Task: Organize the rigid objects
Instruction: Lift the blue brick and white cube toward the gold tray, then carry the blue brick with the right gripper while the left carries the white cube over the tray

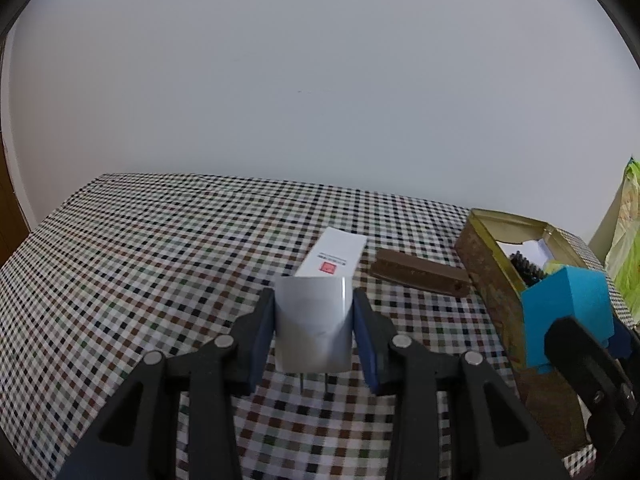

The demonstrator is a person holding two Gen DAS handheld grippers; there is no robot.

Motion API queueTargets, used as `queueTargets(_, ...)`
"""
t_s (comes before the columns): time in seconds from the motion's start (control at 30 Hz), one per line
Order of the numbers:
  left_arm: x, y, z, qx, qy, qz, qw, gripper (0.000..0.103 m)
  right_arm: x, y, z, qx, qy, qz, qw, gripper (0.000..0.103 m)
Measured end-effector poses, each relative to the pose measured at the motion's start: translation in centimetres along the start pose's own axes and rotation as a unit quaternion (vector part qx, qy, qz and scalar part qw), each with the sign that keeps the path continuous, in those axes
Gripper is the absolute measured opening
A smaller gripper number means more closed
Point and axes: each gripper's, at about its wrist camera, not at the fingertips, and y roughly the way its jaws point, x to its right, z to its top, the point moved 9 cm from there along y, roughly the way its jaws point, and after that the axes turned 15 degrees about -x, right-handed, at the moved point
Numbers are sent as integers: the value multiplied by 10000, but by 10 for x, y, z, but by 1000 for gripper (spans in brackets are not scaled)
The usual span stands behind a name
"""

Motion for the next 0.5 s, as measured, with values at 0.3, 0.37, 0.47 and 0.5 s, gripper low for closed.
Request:
queueTargets(0.3, 22, -11, 0, 86, 160, -94, 9998, 37, 15, -21, -2, 198, 144, -8, 9997, 74)
queueTargets(0.37, 30, -14, 0, 114, 220, -113, 9996, 37, 20, -26, -2, 227, 212, -15, 9995, 74)
queueTargets(0.47, 39, -15, -2, 112, 285, -151, 9994, 37, 28, -32, -3, 253, 298, -4, 9992, 74)
queueTargets(0.5, 41, -15, -2, 108, 299, -165, 9994, 37, 30, -33, -3, 258, 314, -8, 9992, 74)
